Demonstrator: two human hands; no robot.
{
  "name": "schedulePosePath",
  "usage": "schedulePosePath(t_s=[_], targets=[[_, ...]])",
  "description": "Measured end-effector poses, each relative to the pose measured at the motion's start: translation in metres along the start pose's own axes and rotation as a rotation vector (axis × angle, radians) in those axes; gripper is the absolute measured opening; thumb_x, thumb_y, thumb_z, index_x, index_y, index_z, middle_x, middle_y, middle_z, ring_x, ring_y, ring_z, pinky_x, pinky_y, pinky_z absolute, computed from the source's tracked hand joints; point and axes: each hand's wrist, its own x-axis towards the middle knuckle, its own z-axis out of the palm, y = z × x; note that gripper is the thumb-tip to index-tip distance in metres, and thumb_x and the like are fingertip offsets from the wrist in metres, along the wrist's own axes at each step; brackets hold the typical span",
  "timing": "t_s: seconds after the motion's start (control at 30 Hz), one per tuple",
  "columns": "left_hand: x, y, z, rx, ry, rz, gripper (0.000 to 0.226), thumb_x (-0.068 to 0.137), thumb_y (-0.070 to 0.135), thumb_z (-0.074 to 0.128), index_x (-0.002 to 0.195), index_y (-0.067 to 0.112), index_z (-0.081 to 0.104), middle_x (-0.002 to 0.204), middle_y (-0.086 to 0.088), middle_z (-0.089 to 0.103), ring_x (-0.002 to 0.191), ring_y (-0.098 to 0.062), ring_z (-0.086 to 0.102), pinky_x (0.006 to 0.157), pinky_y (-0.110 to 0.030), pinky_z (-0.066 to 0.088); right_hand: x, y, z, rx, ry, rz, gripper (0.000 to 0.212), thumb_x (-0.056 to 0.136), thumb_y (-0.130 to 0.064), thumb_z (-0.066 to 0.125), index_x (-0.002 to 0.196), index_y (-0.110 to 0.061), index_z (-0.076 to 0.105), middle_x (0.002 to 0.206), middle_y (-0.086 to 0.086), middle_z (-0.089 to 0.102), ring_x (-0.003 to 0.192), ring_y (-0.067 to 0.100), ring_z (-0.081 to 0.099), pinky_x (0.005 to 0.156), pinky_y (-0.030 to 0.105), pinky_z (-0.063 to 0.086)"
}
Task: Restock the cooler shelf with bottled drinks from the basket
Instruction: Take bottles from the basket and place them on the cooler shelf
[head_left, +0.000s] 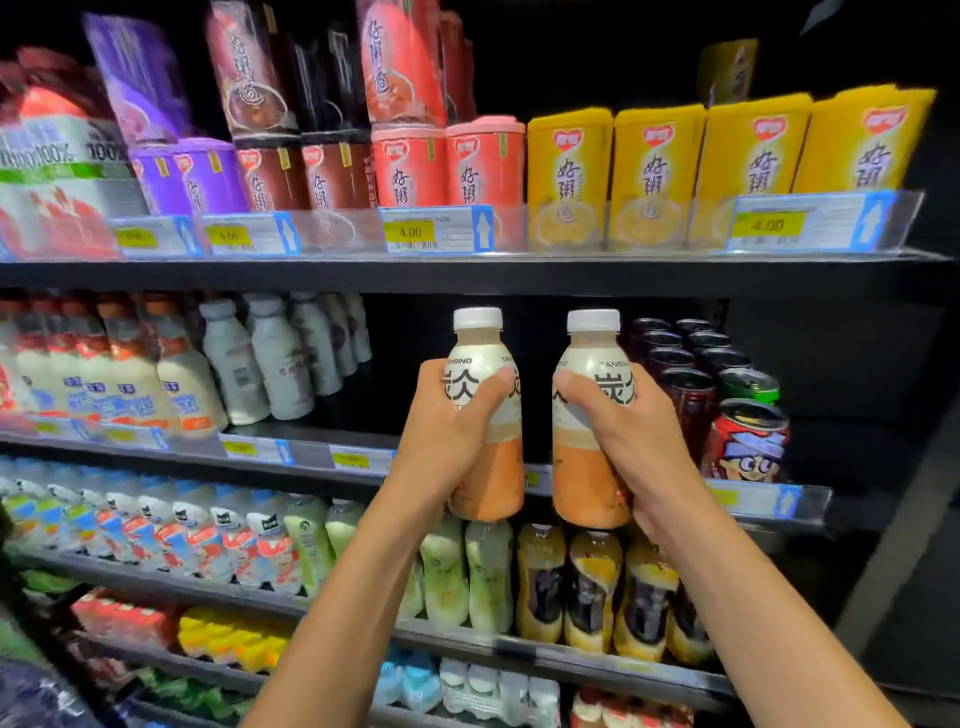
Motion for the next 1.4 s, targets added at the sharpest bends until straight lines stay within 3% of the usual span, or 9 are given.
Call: schedulePosePath(t_s=[0.1,0.23,0.37,0.53,0.77,1.0,1.2,1.3,1.4], targets=[[0.026,-0.008,-0.002,-0.029,-0.046,-0.018,0.046,0.086,0.045,0.069,0.112,0.010,0.052,0.093,0.002,0.064,0.067,0.004,0.063,0.056,-0.015,0.046,0.025,0.001,0.009,0.009,-0.035,0.046,0.043,0.076,-0.043,0.079,0.106,-0.015,0.067,0.094,0.005,0.075,0.081,0.021,0.073,0.064,0.032,0.056],[0.055,-0.014,-0.002,-0.054,-0.051,-0.088,0.043,0.084,0.048,0.070,0.104,0.012,0.059,0.094,0.002,0.068,0.075,-0.005,0.067,0.060,-0.023,0.048,0.052,0.007,0.015,0.007,-0.046,0.102,0.028,0.080,-0.039,0.076,0.071,-0.014,0.066,0.061,-0.001,0.064,0.055,0.014,0.060,0.049,0.024,0.046],[0.081,-0.022,0.005,-0.112,-0.088,-0.122,0.022,0.084,0.038,0.069,0.074,0.020,0.062,0.066,0.007,0.065,0.060,-0.008,0.061,0.055,-0.021,0.046,0.078,0.017,0.023,0.046,0.024,0.170,0.024,0.076,-0.037,0.078,0.082,-0.015,0.072,0.068,-0.003,0.073,0.062,0.014,0.068,0.053,0.023,0.050],[0.117,-0.037,0.020,-0.168,-0.045,-0.238,0.046,0.060,0.057,0.074,0.095,0.032,0.056,0.094,-0.001,0.073,0.084,-0.022,0.071,0.081,-0.046,0.060,0.120,0.037,0.042,0.077,0.119,0.078,0.049,0.064,-0.038,0.085,0.109,-0.020,0.072,0.094,0.001,0.077,0.085,0.020,0.074,0.073,0.036,0.060],[0.166,-0.068,0.031,-0.156,-0.103,-0.207,0.048,0.080,0.042,0.071,0.115,0.020,0.047,0.103,-0.003,0.067,0.091,-0.017,0.067,0.082,-0.039,0.057,0.169,0.075,0.044,-0.016,0.045,0.041,0.047,0.073,-0.037,0.081,0.113,-0.019,0.066,0.096,-0.001,0.076,0.083,0.013,0.073,0.069,0.031,0.056],[0.199,-0.106,0.040,-0.058,-0.097,-0.067,0.047,0.090,0.034,0.068,0.118,0.014,0.037,0.099,0.005,0.056,0.085,-0.004,0.059,0.067,-0.019,0.047,0.205,0.099,0.039,-0.120,0.015,0.044,0.072,0.057,-0.042,0.089,0.117,-0.011,0.064,0.105,0.006,0.075,0.093,0.021,0.073,0.086,0.043,0.059],[0.226,-0.124,0.044,0.182,-0.209,0.061,0.056,0.091,0.044,0.065,0.122,0.011,0.032,0.111,-0.003,0.057,0.102,-0.020,0.062,0.089,-0.036,0.052,0.228,0.105,0.032,-0.281,-0.074,-0.010,0.032,0.072,-0.022,0.085,0.100,-0.017,0.070,0.101,0.006,0.073,0.096,0.020,0.070,0.092,0.043,0.056],[0.235,-0.128,0.043,0.206,-0.234,0.057,0.070,0.081,0.058,0.065,0.125,0.014,0.033,0.118,-0.006,0.059,0.104,-0.024,0.064,0.085,-0.048,0.057,0.237,0.107,0.034,-0.471,-0.073,-0.028,0.057,0.071,-0.042,0.083,0.118,-0.016,0.065,0.110,0.003,0.072,0.098,0.016,0.069,0.086,0.034,0.057],[0.244,-0.132,0.044,0.207,-0.242,0.038,0.082,0.069,0.072,0.064,0.125,0.019,0.038,0.123,-0.008,0.057,0.108,-0.023,0.062,0.081,-0.046,0.060,0.247,0.109,0.037,-0.584,-0.031,0.023,0.078,0.062,-0.055,0.083,0.127,-0.020,0.056,0.112,-0.004,0.068,0.099,0.012,0.066,0.082,0.033,0.057]])
